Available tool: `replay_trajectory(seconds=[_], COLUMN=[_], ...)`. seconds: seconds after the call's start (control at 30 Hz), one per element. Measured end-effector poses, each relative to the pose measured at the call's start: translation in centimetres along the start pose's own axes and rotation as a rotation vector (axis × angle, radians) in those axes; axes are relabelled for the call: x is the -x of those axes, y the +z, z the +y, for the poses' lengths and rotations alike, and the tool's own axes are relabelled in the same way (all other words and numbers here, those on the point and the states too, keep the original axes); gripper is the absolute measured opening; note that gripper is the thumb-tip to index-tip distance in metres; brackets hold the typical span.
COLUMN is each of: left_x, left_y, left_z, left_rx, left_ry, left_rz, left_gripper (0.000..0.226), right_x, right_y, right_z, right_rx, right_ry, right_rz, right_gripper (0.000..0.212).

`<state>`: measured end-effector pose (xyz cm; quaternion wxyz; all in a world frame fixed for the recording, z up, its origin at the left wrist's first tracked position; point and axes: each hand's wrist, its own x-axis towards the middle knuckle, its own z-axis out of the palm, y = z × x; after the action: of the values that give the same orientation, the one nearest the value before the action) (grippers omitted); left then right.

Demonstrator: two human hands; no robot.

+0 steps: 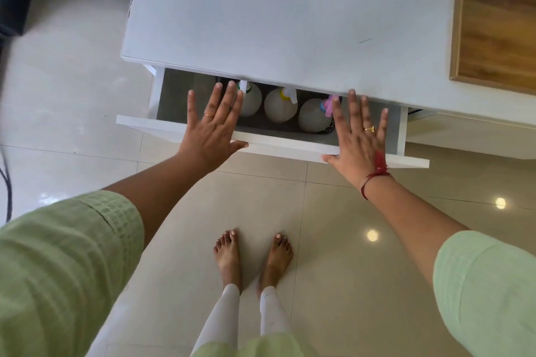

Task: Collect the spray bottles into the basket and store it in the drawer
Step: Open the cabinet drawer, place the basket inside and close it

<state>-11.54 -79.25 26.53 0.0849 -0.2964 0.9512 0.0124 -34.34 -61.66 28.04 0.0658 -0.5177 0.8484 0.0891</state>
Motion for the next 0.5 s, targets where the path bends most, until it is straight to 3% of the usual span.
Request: replay_trajectory(seconds=[0.5], left_x=[-8.0], left_y=[-1.5], left_z=[-0.1], left_rx=[0.023], left_ry=[-0.072], left_rz=[0.092], left_gripper=[0.087], right_x=[-8.1], right_y=[-1.7], right_z=[1.0], right_rx=[0.064], right_ry=[0.068], right_rz=[0.005], right_gripper=[0.116])
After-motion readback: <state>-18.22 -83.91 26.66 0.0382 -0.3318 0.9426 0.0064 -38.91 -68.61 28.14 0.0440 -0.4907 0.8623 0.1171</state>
